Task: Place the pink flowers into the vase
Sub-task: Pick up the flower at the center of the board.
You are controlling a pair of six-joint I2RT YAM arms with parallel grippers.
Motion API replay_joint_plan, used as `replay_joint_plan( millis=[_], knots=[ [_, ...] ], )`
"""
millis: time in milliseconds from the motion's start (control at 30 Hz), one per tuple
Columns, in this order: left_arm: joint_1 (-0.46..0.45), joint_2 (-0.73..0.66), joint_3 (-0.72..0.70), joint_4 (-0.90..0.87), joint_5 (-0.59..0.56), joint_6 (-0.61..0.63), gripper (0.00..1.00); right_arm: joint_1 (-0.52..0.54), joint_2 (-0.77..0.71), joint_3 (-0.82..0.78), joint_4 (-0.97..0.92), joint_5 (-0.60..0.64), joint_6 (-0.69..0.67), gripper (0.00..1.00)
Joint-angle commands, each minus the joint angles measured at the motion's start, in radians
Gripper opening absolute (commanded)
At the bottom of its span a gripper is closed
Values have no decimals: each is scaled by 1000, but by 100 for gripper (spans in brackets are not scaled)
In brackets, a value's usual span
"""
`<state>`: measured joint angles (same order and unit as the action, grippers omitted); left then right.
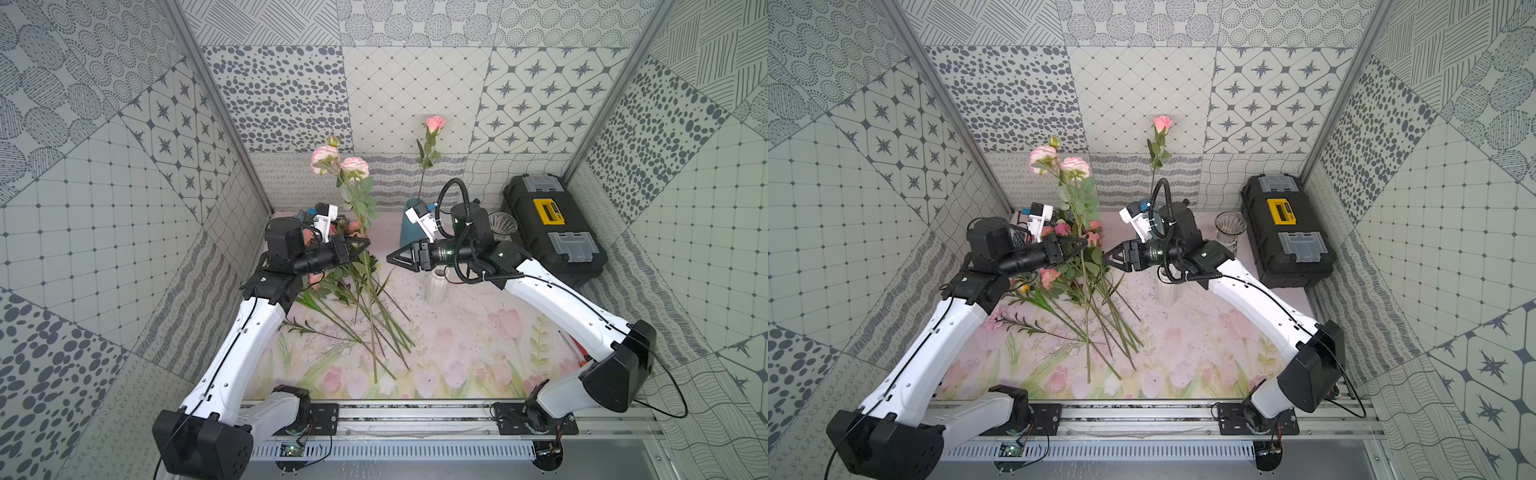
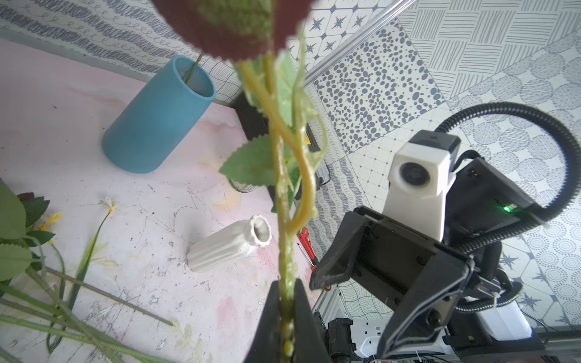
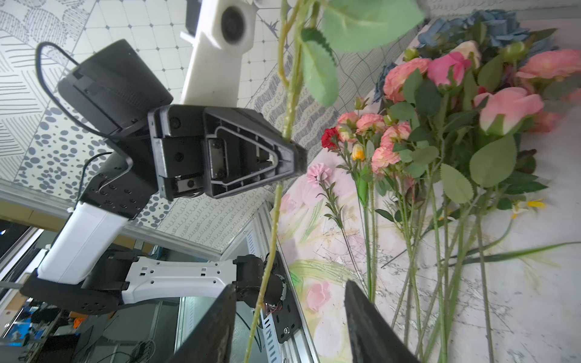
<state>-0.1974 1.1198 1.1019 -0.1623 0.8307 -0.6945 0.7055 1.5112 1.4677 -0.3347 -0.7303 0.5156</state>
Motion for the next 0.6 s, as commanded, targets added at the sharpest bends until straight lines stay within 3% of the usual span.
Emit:
replay_joint_plan(
  millis=[0, 567],
  knots=[
    [-5, 11, -13, 257, 120, -103, 0, 19, 10, 6, 125, -38, 45, 49],
    [-34, 6, -14, 296, 124, -143, 0, 22, 76, -12, 315, -49, 141, 40]
  ],
)
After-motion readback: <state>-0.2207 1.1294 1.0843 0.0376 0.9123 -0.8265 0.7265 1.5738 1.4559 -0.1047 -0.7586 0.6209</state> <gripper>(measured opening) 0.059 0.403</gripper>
